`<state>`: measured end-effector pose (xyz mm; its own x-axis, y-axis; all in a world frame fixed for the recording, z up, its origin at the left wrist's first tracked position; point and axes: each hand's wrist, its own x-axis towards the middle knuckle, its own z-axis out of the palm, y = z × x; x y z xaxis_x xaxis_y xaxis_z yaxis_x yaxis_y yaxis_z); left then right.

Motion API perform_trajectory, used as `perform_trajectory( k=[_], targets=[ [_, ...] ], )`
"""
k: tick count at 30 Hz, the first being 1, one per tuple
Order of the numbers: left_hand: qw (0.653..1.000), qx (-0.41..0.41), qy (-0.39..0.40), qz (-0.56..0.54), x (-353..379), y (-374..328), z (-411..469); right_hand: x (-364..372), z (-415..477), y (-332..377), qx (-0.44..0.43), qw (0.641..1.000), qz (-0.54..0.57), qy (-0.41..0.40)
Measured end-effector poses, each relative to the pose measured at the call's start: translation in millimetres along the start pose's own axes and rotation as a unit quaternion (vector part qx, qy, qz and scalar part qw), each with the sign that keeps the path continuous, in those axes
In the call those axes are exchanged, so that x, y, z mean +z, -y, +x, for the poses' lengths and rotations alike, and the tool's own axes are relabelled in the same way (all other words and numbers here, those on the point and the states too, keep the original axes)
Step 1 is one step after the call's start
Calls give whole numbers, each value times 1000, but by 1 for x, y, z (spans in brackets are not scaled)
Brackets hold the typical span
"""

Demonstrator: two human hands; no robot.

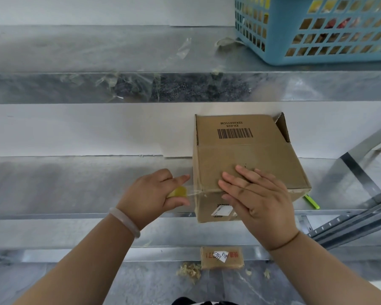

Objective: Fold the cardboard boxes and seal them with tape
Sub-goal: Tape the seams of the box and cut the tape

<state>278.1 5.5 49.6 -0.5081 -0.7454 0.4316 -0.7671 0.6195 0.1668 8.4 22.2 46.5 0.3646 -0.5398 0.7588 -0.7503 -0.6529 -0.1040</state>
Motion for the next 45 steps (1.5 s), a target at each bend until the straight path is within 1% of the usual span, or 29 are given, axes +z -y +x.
perform_trajectory(
  k=[2,4,6,8,10,13,15,19,21,24,27,31,35,37,40,45],
  targets=[
    [1000,-2,17,-17,4,5,3,1,3,-2,8,1000,4,7],
    [998,-12,26,-57,6,7,2,1,4,-3,12,1000,4,12],
    [992,-33,24,-117,5,6,-3,1,5,-3,16,1000,3,14],
    [987,-35,12,-155,3,4,-8,1,5,-4,19,1000,4,14],
    [987,-35,-13,-156,2,3,-13,2,6,-4,21,1000,5,17],
    [985,-59,-45,-158,3,5,-17,3,8,-4,23,1000,6,20],
    [985,-70,-39,-156,5,6,-16,3,9,-4,26,999,7,21],
    [989,-64,-3,-134,9,8,-10,3,9,-4,29,999,7,27],
    [990,-64,3,-129,8,8,-10,2,10,-3,31,999,10,26],
    [987,-69,-22,-146,10,8,-12,2,10,-3,32,999,10,28],
    [979,-91,-51,-174,13,4,-13,1,11,-3,34,999,12,32],
    [977,-101,-62,-180,19,-6,-12,0,10,-2,38,999,13,33],
    [972,-131,-78,-176,20,-13,-6,-2,14,1,45,998,-10,47],
    [972,-137,-84,-173,20,-14,-5,-5,18,6,70,995,-28,72],
    [971,-141,-88,-172,20,-16,-5,-8,28,24,139,983,-59,107],
    [971,-145,-94,-167,22,-17,-6,10,45,49,230,961,-121,91]
  ],
)
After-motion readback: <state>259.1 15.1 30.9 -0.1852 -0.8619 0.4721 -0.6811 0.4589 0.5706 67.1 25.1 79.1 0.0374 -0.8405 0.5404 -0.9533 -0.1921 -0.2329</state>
